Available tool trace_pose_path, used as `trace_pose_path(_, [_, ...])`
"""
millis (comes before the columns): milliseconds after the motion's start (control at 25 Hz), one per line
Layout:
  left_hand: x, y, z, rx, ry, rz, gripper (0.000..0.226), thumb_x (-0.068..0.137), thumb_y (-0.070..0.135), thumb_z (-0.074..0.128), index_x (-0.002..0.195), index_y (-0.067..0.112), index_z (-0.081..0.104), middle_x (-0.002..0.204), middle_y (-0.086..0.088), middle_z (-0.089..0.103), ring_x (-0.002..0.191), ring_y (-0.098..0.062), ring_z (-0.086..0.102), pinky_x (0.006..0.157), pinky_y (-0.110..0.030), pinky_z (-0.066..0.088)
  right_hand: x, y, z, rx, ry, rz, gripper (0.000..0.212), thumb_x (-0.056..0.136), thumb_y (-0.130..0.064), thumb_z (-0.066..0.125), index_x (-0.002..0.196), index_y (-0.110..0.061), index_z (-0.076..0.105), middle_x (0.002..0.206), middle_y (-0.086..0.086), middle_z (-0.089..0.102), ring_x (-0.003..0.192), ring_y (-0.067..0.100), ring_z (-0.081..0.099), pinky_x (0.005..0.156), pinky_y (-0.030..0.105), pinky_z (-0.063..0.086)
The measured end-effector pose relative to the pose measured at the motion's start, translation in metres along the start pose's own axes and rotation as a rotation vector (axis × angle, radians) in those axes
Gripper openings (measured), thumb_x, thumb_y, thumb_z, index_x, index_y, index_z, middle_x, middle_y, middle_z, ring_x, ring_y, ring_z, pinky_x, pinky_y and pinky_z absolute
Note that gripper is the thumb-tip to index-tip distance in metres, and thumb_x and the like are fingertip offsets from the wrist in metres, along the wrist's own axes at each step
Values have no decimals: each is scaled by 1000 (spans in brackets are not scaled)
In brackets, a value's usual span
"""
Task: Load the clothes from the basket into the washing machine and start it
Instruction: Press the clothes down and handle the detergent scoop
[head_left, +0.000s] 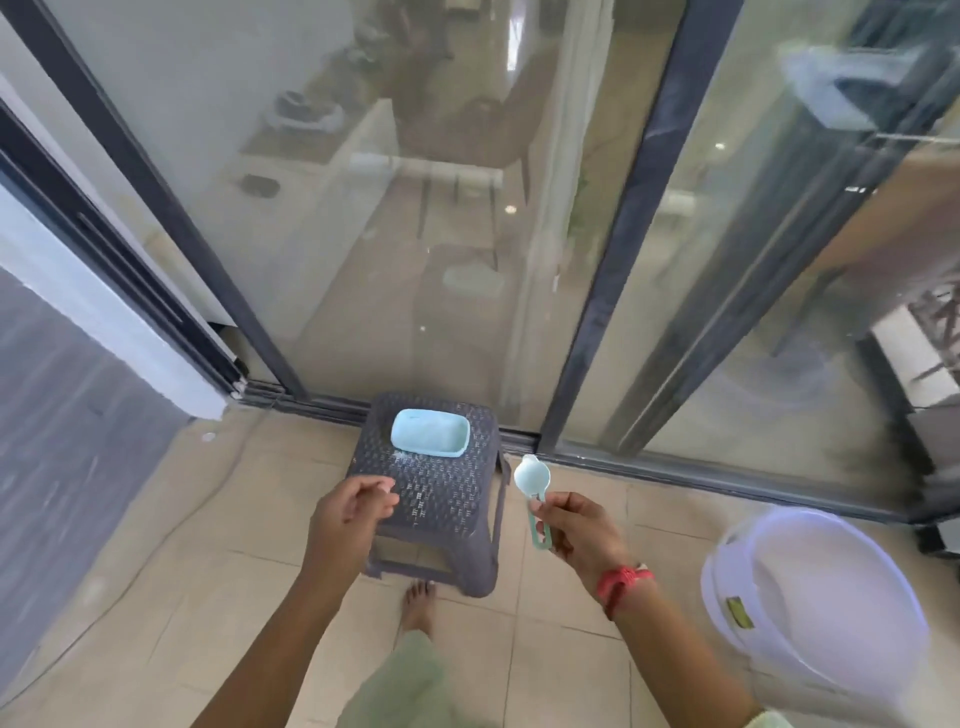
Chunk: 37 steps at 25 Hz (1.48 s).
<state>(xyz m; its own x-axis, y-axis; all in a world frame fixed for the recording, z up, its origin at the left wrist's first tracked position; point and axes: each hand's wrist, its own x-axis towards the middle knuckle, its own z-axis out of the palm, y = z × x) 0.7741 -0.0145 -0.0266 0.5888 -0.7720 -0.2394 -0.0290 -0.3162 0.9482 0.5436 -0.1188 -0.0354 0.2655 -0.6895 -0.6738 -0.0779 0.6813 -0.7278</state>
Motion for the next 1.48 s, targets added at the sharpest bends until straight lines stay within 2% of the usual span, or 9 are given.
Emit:
trace_pose_path(120, [81, -11, -24, 23, 7, -86, 14, 91, 11, 58, 85, 20, 67, 78, -1, 72, 79, -20, 68, 80, -32, 53, 78, -17, 51, -97, 18, 90, 17, 88, -1, 61, 76, -12, 56, 55, -3, 52, 51, 8, 45, 48, 15, 40])
trace_pose_path(280, [162, -34, -36, 42, -16, -159, 14, 92, 9, 56, 87, 18, 64, 87, -6, 70, 83, -20, 67, 69, -11, 50, 186, -20, 80, -118, 127, 254, 18, 87, 1, 61, 77, -14, 58, 44, -5, 51, 42, 6, 43, 41, 13, 37])
trace_pose_path(400, [200, -62, -36, 79, -40, -223, 10, 92, 10, 56, 91, 14, 65, 86, -1, 70, 82, -18, 68, 71, -14, 51, 244, -9, 98, -255, 246, 280, 20, 84, 8, 60, 75, -10, 58, 50, 0, 58, 34, 3, 48, 34, 13, 37])
trace_pose_path(520, [216, -93, -36, 62, -52, -282, 11, 92, 12, 55, 91, 17, 65, 88, 1, 70, 84, -15, 68, 81, -27, 54, 284, 4, 126, -651, 235, 151, 11, 80, 0, 67, 87, -9, 67, 82, 5, 64, 68, 14, 59, 56, 18, 46])
trace_pose_path(640, [222, -121, -40, 78, -90, -310, 10, 92, 15, 56, 90, 20, 64, 91, 3, 70, 85, -12, 68, 83, -29, 54, 311, 13, 148, -1104, 40, -69, 12, 83, -16, 68, 94, -14, 73, 94, -1, 71, 87, 17, 64, 79, 22, 49])
trace_pose_path(880, [237, -154, -48, 74, -78, -357, 14, 92, 14, 55, 87, 26, 62, 86, 11, 70, 83, -10, 68, 79, -23, 53, 348, 18, 161, -1556, -37, -256, 16, 91, -23, 57, 101, -25, 70, 96, 6, 66, 85, 23, 63, 77, 30, 50])
trace_pose_path(1160, [235, -168, -64, 87, -65, -393, 12, 93, 13, 53, 93, 19, 64, 91, 3, 70, 82, -5, 67, 78, -17, 51, 357, 37, 160, -1580, 64, -221, 15, 93, -20, 52, 100, -18, 65, 92, 6, 68, 84, 26, 65, 69, 29, 50])
trace_pose_path(1360, [228, -173, -67, 70, -38, -406, 12, 94, 14, 53, 96, 15, 64, 91, 0, 70, 85, -15, 68, 75, -18, 50, 362, 41, 159, -1749, 82, -230, 20, 94, -32, 52, 104, -15, 58, 90, 6, 64, 78, 23, 63, 68, 34, 56])
trace_pose_path(1480, [224, -171, -66, 79, -50, -402, 11, 94, 14, 53, 94, 17, 64, 91, -2, 70, 86, -16, 68, 70, -11, 49, 356, 36, 159, -1712, 97, -246, 29, 89, -37, 60, 107, -14, 60, 102, 5, 59, 82, 22, 63, 72, 37, 57])
